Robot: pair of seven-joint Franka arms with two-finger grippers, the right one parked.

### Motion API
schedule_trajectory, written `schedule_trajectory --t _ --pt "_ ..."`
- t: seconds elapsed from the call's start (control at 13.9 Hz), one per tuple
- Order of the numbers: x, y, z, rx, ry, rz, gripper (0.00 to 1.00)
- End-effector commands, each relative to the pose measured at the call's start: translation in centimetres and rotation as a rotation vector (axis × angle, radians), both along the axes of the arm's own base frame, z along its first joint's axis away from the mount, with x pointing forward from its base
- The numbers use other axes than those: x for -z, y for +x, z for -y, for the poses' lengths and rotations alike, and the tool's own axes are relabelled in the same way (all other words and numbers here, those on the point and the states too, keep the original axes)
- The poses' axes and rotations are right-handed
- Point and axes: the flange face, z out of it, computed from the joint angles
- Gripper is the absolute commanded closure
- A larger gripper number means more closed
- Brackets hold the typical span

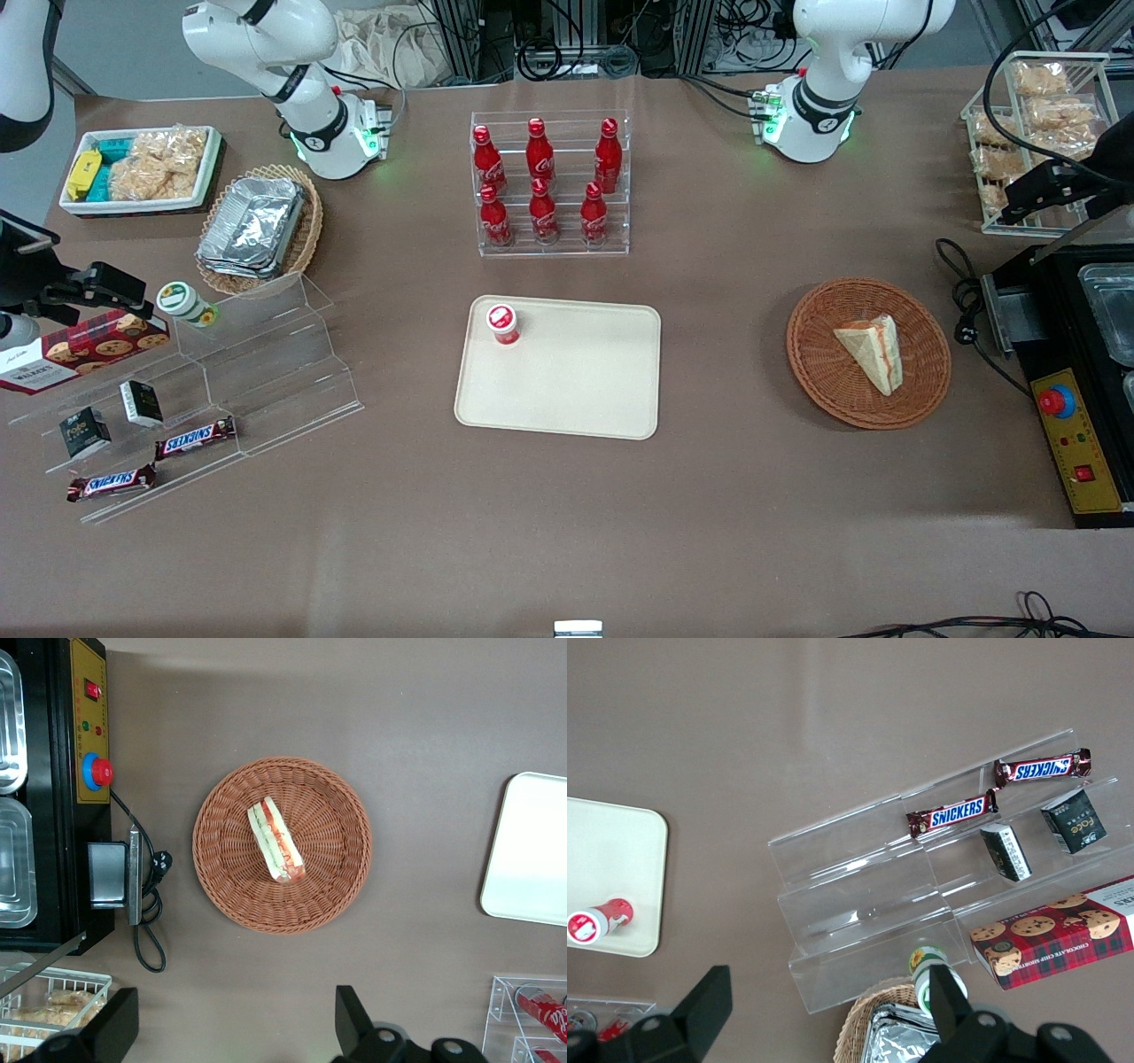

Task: Place sandwich from basket to tray
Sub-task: 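Move the left gripper over the wicker basket toward the sandwich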

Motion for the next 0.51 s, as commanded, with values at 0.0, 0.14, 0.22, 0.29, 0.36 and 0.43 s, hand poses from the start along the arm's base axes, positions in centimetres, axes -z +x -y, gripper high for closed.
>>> schedule_trajectory --t 0.0,0.14,0.22,0.29,0.36,0.43 --pt "-0.7 -0.5 0.0 0.009 0.006 0.011 0.0" --pt "0.0 0.2 0.0 0.018 0.022 0.003 0.0" --pt "0.6 0.5 0.2 0.011 0.024 -0.008 0.0" --pt "1.1 0.5 0.0 0.002 0.023 -0.022 0.0" --pt "2.4 0.6 -0.1 -0.001 0.02 -0.045 0.0" --pt "3.4 1.0 -0.2 -0.02 0.02 -0.065 0.0"
